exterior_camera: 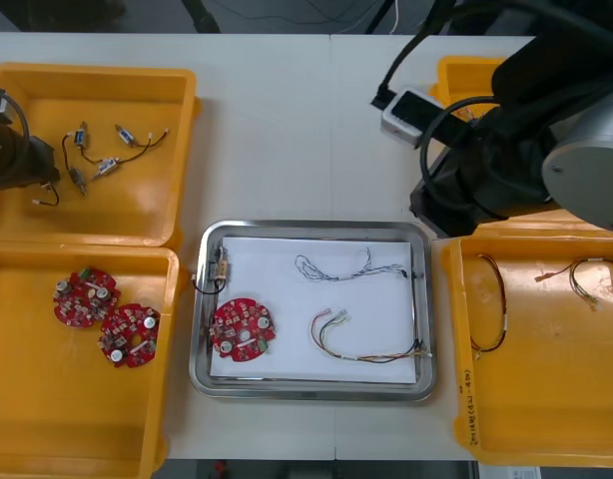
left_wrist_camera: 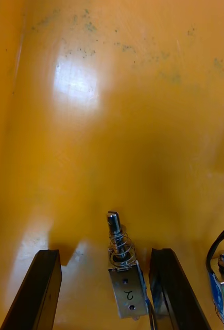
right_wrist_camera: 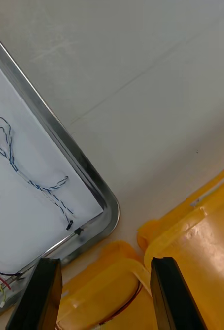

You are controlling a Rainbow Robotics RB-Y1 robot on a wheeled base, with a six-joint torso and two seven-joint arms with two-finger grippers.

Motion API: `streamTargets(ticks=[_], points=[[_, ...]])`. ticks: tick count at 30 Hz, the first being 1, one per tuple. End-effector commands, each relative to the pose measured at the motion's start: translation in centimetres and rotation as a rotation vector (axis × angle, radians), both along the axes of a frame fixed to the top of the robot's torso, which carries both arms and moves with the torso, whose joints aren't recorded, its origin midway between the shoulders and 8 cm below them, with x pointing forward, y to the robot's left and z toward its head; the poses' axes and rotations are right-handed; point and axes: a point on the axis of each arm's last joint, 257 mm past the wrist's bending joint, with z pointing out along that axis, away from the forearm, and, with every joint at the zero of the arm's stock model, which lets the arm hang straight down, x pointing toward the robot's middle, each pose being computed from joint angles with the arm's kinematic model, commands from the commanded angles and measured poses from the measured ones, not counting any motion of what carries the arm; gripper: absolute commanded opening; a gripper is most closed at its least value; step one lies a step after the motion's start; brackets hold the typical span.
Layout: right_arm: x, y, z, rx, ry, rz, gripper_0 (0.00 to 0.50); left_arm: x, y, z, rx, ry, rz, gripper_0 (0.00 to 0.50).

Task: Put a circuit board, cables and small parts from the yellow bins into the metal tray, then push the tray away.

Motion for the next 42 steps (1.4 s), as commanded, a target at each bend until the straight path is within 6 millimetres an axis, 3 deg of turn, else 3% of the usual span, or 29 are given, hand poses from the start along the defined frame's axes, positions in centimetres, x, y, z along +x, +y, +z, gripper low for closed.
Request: streamTargets(ticks=[1,2,4,5,6,18,23,32,42], points=[[-0.2,-4.2,1.0,0.082,-0.011,-0.177,0.5,2.0,-2.0,2.4,-0.069,-0.057,0.07,0.5],[-0.1,-5.1,1.0,0.109,-0.006,-0.229,0.5,2.0,-2.0,2.3,-0.066,-0.056,0.069,0.5],[-0.1,-6.6,0.9,0.143,0.003,-0.31,0.5,2.0,-2.0,2.3,-0.067,-0.056,0.07,0.223],[-0.1,-7.0,0.9,0.153,0.004,-0.332,0.5,2.0,-2.0,2.3,-0.069,-0.057,0.07,0.131],[-0.1,-7.8,0.9,0.172,0.006,-0.375,0.5,2.0,-2.0,2.4,-0.07,-0.058,0.071,0.0],[-0.9,-15.7,0.2,0.277,0.011,-0.711,0.5,1.9,-1.8,2.6,-0.074,-0.059,0.074,0.0],[-1.1,-18.6,0.1,0.305,0.026,-0.786,0.5,1.4,-1.6,4.3,-0.077,-0.047,0.073,0.0],[-1.5,-20.9,-0.1,0.361,0.076,-0.843,0.5,-1.5,-0.3,7.6,-0.029,0.024,0.078,0.0],[-3.4,-23.3,-2.8,0.349,0.123,-0.921,0.5,-3.6,-1.6,10.7,0.01,0.061,0.073,0.0]])
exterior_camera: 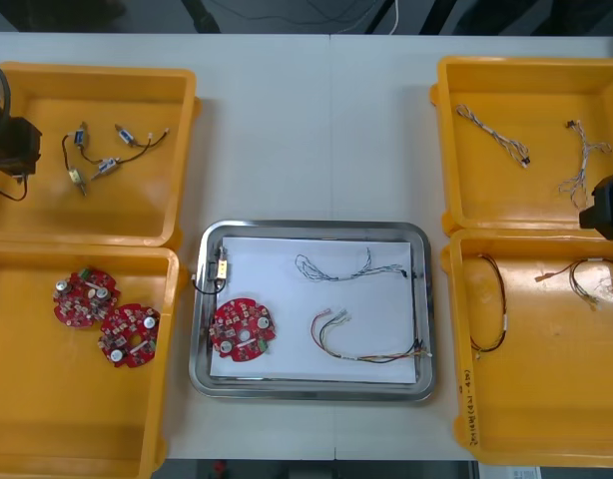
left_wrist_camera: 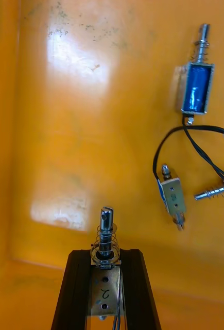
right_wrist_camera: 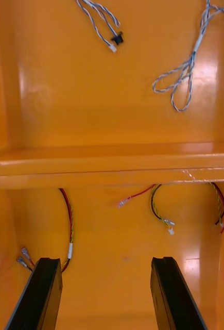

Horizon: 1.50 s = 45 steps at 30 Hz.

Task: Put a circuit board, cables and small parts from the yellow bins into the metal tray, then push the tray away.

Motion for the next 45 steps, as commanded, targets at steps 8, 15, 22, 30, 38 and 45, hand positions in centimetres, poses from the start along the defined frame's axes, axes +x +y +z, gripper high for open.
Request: streamTargets(ticks=[8,15,22,30,38,45], points=[[-1.4,-1.6,-1.4,0.015,0.033,-0.048,0.5,-1.7,-1.6,8.0,0.02,-0.048,0.105,0.0],[-1.5,-2.2,-2.3,0.02,0.034,-0.098,0.5,-2.4,-6.0,8.9,0.064,-0.042,0.036,0.0],[-1.7,-2.0,-2.6,0.034,0.045,-0.101,0.5,-1.4,-12.0,9.1,0.048,-0.062,-0.044,0.0],[-1.9,-2.7,-3.7,0.052,0.085,-0.124,0.5,-0.6,-19.9,9.8,0.001,-0.094,-0.159,0.0],[-2.5,-3.3,-4.7,0.045,0.11,-0.142,0.5,-1.0,-26.1,9.9,-0.033,-0.111,-0.227,0.0],[-2.6,-3.1,-4.8,0.055,0.114,-0.139,0.5,-2.4,-30.8,9.3,-0.07,-0.123,-0.249,0.0]])
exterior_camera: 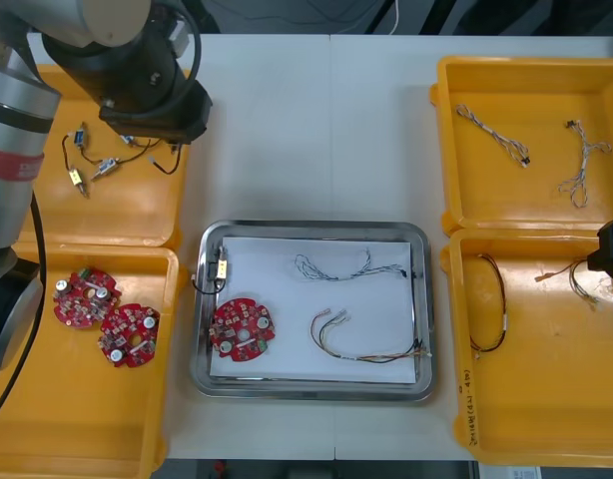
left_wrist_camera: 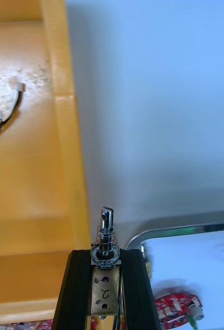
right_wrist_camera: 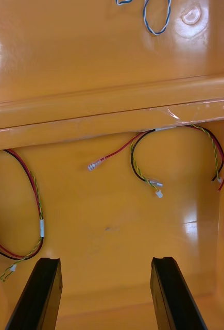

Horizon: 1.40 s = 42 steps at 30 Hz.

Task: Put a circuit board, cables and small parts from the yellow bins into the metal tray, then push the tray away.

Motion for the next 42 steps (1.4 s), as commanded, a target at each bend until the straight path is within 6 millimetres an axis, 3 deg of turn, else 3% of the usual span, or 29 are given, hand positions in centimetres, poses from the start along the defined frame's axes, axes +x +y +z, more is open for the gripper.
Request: streamTargets(ticks=[1,8,20,32,42], points=[[-0.3,-0.4,0.1,0.029,-0.006,-0.044,0.5,-0.9,-5.0,2.0,-0.093,-0.045,0.05,0.0],[-0.4,-0.2,0.1,0.036,-0.003,-0.04,0.5,-2.6,-6.4,-0.5,-0.104,-0.039,0.027,0.0],[-0.4,0.0,0.1,0.044,-0.002,-0.037,0.5,-5.1,-7.8,-7.4,-0.113,-0.019,0.017,0.0],[-0.4,0.2,0.0,0.049,0.0,-0.03,0.5,-6.6,-9.4,-13.0,-0.124,-0.011,0.015,0.0],[0.1,0.7,0.3,0.064,-0.022,-0.015,0.5,-8.0,-9.8,-16.3,-0.128,0.004,0.023,0.0]])
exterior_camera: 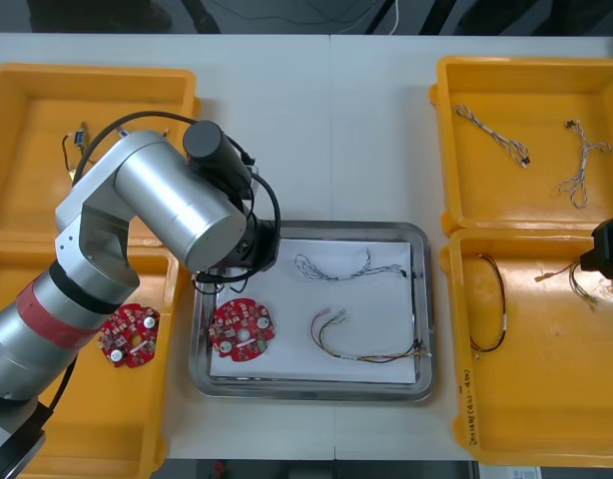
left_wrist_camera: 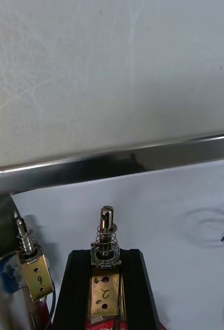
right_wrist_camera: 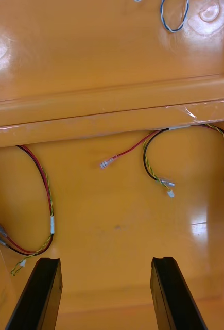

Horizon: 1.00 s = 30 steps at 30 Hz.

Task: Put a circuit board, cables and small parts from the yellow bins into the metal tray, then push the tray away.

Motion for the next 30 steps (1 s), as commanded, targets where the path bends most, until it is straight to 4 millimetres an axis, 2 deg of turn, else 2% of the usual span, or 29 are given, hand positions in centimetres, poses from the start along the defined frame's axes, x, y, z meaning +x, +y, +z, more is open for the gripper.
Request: streamTargets(ticks=[1,7,8,9,10,11,12,15,22,30], points=[[0.0,-0.3,0.3,0.034,-0.019,-0.042,0.5,-1.2,-1.8,-0.8,-0.084,-0.001,0.081,0.001],[0.1,-0.2,0.4,0.04,-0.023,-0.044,0.5,-1.3,-1.9,-1.2,-0.09,-0.003,0.081,0.006],[0.1,-0.2,0.4,0.038,-0.024,-0.042,0.5,-1.3,-1.8,-1.2,-0.092,-0.004,0.085,0.036],[0.1,-0.2,0.4,0.038,-0.023,-0.042,0.5,-1.3,-1.8,-1.2,-0.091,-0.005,0.087,0.074],[0.1,-0.1,0.3,0.04,-0.023,-0.042,0.5,-1.3,-1.9,-1.2,-0.098,-0.004,0.089,0.213],[0.1,-0.2,0.4,0.038,-0.024,-0.041,0.5,-1.3,-2.0,-1.2,-0.099,-0.004,0.09,0.29],[0.1,-0.1,0.3,0.04,-0.023,-0.042,0.5,-1.2,-2.1,-1.2,-0.106,-0.005,0.093,0.391],[0.1,-0.2,0.4,0.038,-0.024,-0.041,0.5,-1.0,-2.1,-1.0,-0.116,-0.012,0.106,0.495],[0.2,-0.3,0.4,0.037,-0.025,-0.045,0.5,-1.1,-2.2,-0.8,-0.128,-0.015,0.117,0.5],[0.1,-0.2,0.4,0.037,-0.024,-0.044,0.5,-0.9,-2.1,1.3,-0.128,-0.016,0.121,0.5]])
